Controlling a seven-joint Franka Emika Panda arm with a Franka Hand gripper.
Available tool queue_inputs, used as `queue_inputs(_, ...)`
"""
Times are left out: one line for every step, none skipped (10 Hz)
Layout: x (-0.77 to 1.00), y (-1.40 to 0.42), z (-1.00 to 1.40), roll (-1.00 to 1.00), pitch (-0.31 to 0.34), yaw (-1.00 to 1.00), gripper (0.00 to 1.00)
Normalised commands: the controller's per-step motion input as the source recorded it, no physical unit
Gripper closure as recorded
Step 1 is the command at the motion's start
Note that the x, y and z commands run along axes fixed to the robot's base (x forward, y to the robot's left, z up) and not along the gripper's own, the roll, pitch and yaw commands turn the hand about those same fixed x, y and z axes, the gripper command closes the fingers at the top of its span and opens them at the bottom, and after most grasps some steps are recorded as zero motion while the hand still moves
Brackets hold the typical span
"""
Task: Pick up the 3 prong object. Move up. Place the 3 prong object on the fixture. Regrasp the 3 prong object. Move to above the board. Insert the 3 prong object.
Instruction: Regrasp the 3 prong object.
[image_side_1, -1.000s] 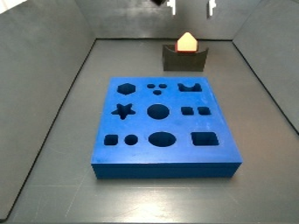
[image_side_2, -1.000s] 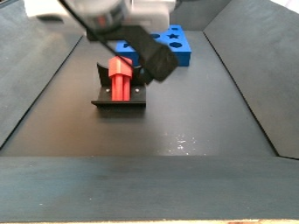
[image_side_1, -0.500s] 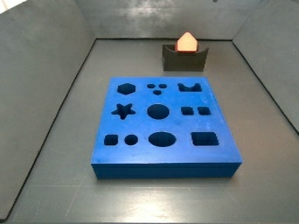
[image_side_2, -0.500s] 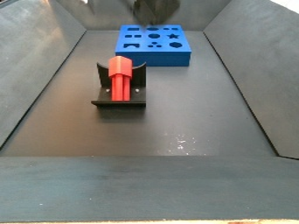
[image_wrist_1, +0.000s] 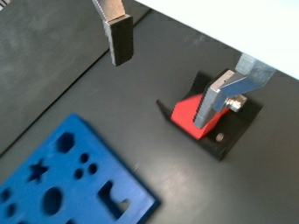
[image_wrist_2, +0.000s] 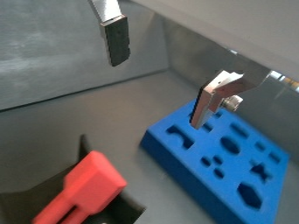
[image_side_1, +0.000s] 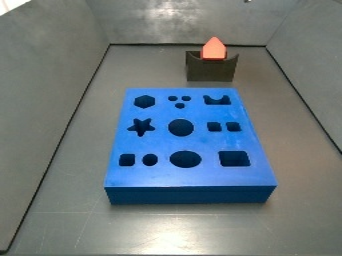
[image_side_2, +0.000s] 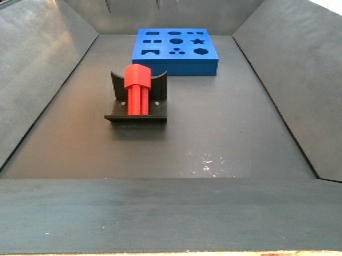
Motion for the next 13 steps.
queue_inputs(-0.05,-0.03,0.01,1.0,0.023,0.02,0.0)
queue_inputs(-0.05,-0.03,0.01,1.0,0.017,0.03,0.0)
queue_inputs(-0.05,-0.03,0.01,1.0,0.009,0.03,0.0)
queue_inputs(-0.04,-0.03,0.0,1.0,0.003,0.03,0.0)
queue_inputs(-0.04,-0.03,0.0,1.0,-0.001,0.03,0.0)
queue_inputs(-0.03,-0.02,0.01,1.0,-0.008,0.03,0.0)
queue_inputs(-0.03,-0.02,0.01,1.0,-0.01,0.03,0.0)
queue_inputs(-0.03,-0.02,0.01,1.0,-0.009,0.03,0.0)
queue_inputs(-0.02,-0.02,0.02,1.0,-0.005,0.04,0.0)
queue_inputs(-0.01,-0.03,0.01,1.0,-0.002,0.04,0.0)
queue_inputs(0.0,-0.03,0.01,1.0,0.001,0.04,0.0)
queue_inputs(0.02,-0.03,0.0,1.0,0.01,0.04,0.0)
queue_inputs(0.03,-0.03,-0.01,1.0,0.018,0.05,0.0)
